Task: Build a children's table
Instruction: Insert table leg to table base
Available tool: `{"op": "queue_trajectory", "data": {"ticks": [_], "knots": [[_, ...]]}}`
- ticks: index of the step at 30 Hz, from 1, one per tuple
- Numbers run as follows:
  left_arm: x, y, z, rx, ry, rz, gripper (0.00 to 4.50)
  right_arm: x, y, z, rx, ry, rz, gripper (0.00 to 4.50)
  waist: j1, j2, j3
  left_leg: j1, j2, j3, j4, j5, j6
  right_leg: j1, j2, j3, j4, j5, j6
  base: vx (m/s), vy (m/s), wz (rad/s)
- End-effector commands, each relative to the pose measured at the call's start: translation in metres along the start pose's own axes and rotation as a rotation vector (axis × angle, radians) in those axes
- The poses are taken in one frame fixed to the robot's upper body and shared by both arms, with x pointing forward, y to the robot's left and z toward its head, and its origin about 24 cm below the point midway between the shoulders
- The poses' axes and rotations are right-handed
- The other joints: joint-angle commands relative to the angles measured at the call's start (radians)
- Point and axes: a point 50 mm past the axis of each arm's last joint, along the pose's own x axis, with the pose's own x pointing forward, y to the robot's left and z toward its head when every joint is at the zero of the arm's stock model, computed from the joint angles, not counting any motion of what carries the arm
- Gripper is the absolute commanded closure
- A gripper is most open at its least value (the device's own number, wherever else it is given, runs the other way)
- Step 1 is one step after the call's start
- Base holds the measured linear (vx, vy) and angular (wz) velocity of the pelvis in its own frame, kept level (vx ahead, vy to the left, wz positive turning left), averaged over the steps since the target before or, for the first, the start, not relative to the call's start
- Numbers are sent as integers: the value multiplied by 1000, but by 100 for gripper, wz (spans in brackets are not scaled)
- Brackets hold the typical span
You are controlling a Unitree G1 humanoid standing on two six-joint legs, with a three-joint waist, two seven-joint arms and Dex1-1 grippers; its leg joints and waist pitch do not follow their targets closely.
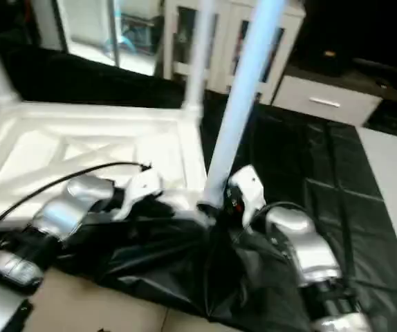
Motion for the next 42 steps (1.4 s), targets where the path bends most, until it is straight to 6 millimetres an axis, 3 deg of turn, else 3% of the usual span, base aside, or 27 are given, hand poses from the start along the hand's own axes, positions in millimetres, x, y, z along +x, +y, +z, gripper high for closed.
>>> {"op": "queue_trajectory", "data": {"ticks": [1, 3, 5, 6, 7, 10, 14, 18, 22, 28, 30, 32, 34, 35, 36, 37, 39, 42], "knots": [[17, 11, 20, -57, -32, 189, 450, 13, -3, -13, 33, 72, -223, 181, -3, 7, -49, 7, 36, -21, -88, -345, -39, 16, -57, 43, -99, -383, -148, 0, 0, 0], [20, 14, 24, -73, -32, 234, 450, 16, -1, -14, 38, 79, -265, 181, -1, 3, -55, 8, 31, -20, -84, -317, -41, 18, -58, 43, -99, -363, -153, 0, 0, 0], [29, 20, 33, -99, -36, 352, 450, 26, 5, -18, 48, 92, -382, 181, 3, 1, -56, 1, 33, -18, -85, -267, -21, 23, -56, 44, -96, -293, -159, 0, 0, 0], [32, 22, 37, -108, -45, 401, 450, 29, 8, -20, 51, 93, -433, 181, -1, 4, -57, 0, 30, -15, -85, -252, -23, 19, -54, 45, -95, -273, -159, 0, 0, 0], [34, 24, 41, -115, -52, 436, 450, 32, 10, -20, 53, 93, -469, 181, 4, 3, -60, 6, 30, -16, -82, -253, -26, 19, -54, 45, -92, -251, -165, 0, 0, 0], [36, 27, 47, -116, -59, 495, 450, 38, 13, -21, 54, 96, -519, 181, 7, 4, -64, -5, 29, -13, -80, -178, -1, 30, -52, 46, -77, -110, -186, 23, 1, 2], [38, 30, 50, -95, -44, 526, 450, 44, 9, -15, 96, 60, -600, 182, 8, 5, -66, -8, 27, -11, -76, -121, 35, 38, -52, 45, -66, 4, -212, 0, 0, 0], [39, 28, 45, -83, -29, 490, 450, 46, 7, -9, 241, -4, -589, 182, 6, 6, -62, -7, 29, -10, -79, -147, 49, 38, -54, 45, -71, -24, -219, 0, 0, 0], [39, 28, 40, -92, -23, 476, 450, 48, 5, -2, 285, -45, -538, 182, 3, 8, -59, -4, 33, -12, -83, -198, 32, 35, -55, 45, -79, -92, -208, 0, 0, 0], [39, 26, 38, -74, -21, 424, 450, 45, 3, 14, 313, -132, -430, 182, 3, 6, -58, -5, 34, -13, -85, -215, 26, 34, -57, 46, -82, -114, -203, 0, 0, 0], [39, 20, 36, -7, -18, 327, 450, 38, 3, 33, 328, -210, -305, 182, 6, 5, -57, -5, 34, -14, -85, -215, 48, 38, -57, 46, -81, -96, -205, 0, 0, 0], [39, 17, 33, 5, -8, 296, 450, 34, 2, 39, 327, -230, -261, 182, 10, 3, -59, -9, 36, -12, -81, -164, 73, 42, -58, 47, -73, -35, -217, 0, 0, 0], [35, 9, 19, 100, 34, 166, 450, 12, -6, 58, 308, -300, -148, 182, 9, 11, -61, -19, 33, -15, -80, -114, 102, 52, -61, 46, -69, 3, -220, 0, 0, 0], [35, 9, 19, 104, 35, 162, 450, 11, -7, 59, 308, -302, -146, 182, 9, 10, -61, -19, 34, -17, -79, -99, 108, 52, -60, 46, -69, 14, -219, 0, 0, 0], [31, 4, 8, 151, 67, 88, 450, -3, -12, 65, 275, -319, -113, 182, 13, 16, -67, -6, 38, -13, -74, -77, 111, 42, -59, 47, -65, 50, -239, 0, 0, 0], [27, 1, 2, 187, 82, 34, 450, -10, -14, 67, 238, -314, -95, 182, 16, 14, -63, -9, 39, -11, -74, -64, 114, 43, -55, 47, -61, 84, -254, 0, 0, 0], [22, -5, -8, 224, 104, -59, 450, -19, -14, 69, 220, -314, -74, 182, 24, 17, -61, -6, 39, -8, -76, -86, 98, 39, -55, 47, -62, 66, -257, 0, 0, 0], [11, -8, -20, 278, 135, -145, 450, -29, -12, 71, 217, -321, -43, 183, 29, 19, -60, -2, 42, -9, -85, -166, 45, 36, -58, 47, -70, -45, -235, 0, 0, 0]]}}
